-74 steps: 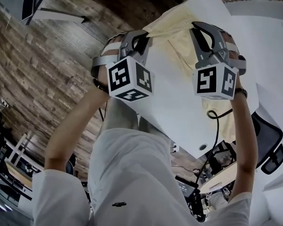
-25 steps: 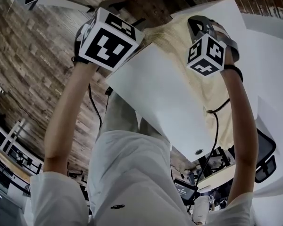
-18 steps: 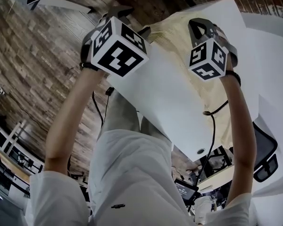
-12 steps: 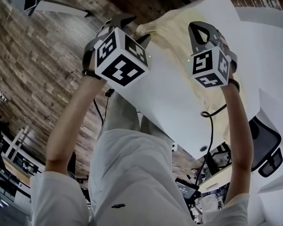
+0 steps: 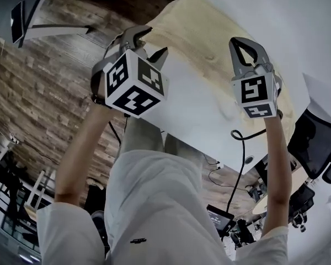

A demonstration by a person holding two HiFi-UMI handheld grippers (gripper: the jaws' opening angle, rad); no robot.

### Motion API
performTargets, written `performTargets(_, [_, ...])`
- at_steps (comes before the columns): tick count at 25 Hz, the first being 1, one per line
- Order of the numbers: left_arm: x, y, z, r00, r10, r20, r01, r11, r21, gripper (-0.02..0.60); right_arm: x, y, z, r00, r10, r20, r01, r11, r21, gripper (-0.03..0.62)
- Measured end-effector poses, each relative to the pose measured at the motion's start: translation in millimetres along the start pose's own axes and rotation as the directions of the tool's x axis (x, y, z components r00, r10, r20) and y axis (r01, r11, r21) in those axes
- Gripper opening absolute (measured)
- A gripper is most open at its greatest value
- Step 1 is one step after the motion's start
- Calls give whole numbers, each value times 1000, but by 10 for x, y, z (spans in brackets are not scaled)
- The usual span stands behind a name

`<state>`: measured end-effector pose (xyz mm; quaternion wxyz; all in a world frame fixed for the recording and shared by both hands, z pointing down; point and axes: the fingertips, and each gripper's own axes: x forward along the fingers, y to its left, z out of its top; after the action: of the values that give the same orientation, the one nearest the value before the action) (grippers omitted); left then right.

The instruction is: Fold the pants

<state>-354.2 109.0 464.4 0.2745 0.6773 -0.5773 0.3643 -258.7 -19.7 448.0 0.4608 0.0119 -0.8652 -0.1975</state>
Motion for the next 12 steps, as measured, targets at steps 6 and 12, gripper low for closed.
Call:
performTargets(6, [140,-289,280,999,-41,-1,41,997,69,213,-357,-192,-600,997,-77,-27,80,987,139,5])
performTargets(12, [247,-675,576,993,-115,25,111,985,132,138,-666,-159,-915,989,-145,-33,148,952,269,5])
